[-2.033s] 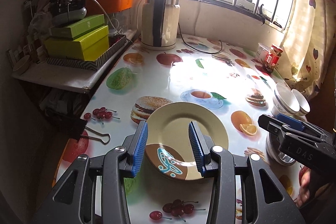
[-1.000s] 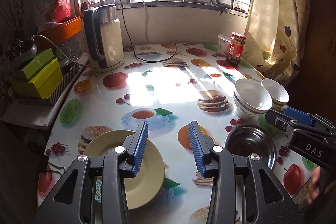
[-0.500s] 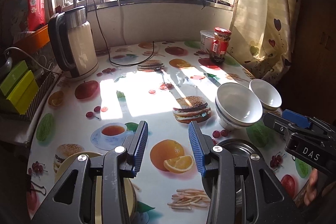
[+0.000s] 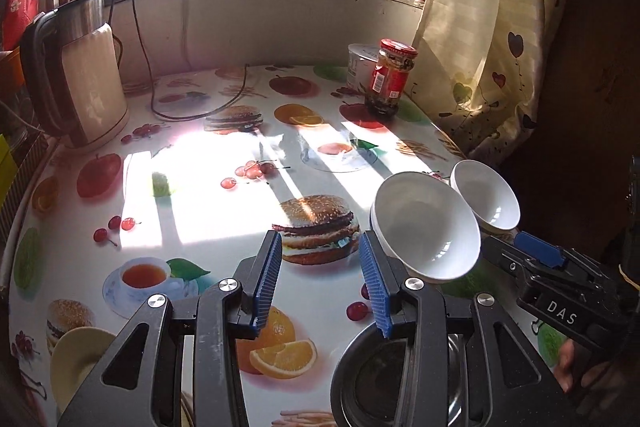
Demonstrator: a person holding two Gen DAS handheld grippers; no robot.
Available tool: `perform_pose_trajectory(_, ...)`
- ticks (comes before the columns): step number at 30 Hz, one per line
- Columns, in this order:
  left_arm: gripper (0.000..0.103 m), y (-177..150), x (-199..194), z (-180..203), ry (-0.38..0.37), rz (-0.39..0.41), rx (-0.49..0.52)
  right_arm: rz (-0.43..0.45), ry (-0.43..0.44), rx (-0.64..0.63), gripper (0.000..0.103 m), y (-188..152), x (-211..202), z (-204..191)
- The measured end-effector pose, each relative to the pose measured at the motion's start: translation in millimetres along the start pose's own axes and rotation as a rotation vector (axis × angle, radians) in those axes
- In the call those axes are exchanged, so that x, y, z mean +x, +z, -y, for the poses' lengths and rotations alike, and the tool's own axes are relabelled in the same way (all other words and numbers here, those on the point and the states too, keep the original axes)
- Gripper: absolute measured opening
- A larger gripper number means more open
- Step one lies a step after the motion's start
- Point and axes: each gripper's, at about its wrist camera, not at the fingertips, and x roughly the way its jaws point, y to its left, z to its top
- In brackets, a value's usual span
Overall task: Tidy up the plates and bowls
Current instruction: 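Move both grippers toward the white bowls beside the steel bowl, then grasp the rim of a white bowl with both grippers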
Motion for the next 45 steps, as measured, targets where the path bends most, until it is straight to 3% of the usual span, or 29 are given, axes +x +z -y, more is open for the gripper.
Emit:
perform_pose_trajectory(5, 0.041, 7.5, 18.2, 8.6, -0.036, -0.031, -0.010, -0.010, -0.005, 0.009, 0.060, 3.9, 11.0, 6.9)
perform_pose_trajectory(19, 0.041, 14.7, 49.1, 25.2, -0.042, -0.083, 0.041, -0.019, 0.016, -0.008, 0.059, 11.5, 29.8, 8.4)
perform_pose_trajectory(24, 0.041, 15.2, 53.8, 28.1, -0.039, -0.091, 0.042, -0.020, 0.021, -0.012, 0.053, 13.4, 30.4, 8.3)
perform_pose_trajectory(33, 0.030, 11.1, 62.7, 31.3, -0.033, -0.116, 0.053, -0.031, 0.036, -0.018, 0.038, 12.5, 35.2, 5.4)
perform_pose_trajectory(45, 0.020, 9.7, 66.9, 35.3, -0.034, -0.118, 0.069, -0.032, 0.034, -0.017, 0.029, 13.0, 39.1, 5.2)
